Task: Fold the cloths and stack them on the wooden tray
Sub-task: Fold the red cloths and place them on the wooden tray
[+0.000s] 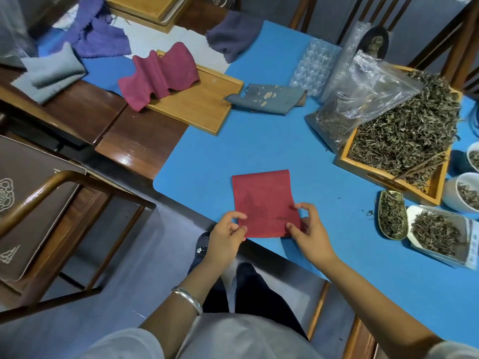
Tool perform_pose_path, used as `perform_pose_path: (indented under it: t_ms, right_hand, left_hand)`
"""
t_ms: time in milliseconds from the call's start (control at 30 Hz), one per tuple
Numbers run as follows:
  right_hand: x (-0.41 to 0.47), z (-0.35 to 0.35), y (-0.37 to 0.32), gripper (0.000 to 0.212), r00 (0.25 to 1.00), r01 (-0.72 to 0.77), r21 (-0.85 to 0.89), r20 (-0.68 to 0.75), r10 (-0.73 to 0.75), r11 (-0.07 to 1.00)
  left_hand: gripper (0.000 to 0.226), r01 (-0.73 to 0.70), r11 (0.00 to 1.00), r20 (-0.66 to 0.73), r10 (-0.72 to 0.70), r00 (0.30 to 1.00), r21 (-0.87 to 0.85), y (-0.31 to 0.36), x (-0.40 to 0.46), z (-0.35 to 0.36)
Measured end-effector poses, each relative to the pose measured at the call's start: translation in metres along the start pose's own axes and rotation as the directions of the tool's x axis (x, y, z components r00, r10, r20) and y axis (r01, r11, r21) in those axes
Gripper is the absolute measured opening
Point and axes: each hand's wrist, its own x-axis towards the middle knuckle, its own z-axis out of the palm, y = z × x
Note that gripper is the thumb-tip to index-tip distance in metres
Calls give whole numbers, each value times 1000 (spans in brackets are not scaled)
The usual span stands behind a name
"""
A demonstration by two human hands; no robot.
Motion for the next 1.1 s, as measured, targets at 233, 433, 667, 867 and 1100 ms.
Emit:
perform_pose_path:
  t_ms: [233, 433, 667, 867, 1100]
  right_hand:
    - [-24, -13, -6, 40, 961, 67, -18, 272, -60, 998]
    - [4, -13, -25, 24, 961, 228, -120, 184, -204, 966]
    - [45, -1, -32, 5, 990, 121, -100, 78, -113, 988]
    - [67, 10, -38, 35, 996, 81, -197, -7, -84, 977]
    - [78, 15, -38, 45, 992, 90, -292, -64, -113, 952]
  left_hand:
    - [40, -34, 999, 160, 36, 987, -16, -12, -16, -37]
    - [18, -141, 990, 15, 141, 990, -8, 2, 8, -36]
    - [17, -147, 983, -85, 156, 984, 113, 10, 46, -29]
    - [21, -79, 989, -126, 95, 988, 122, 6, 68, -27]
    - [22, -59, 978, -151, 91, 984, 201, 6, 81, -25]
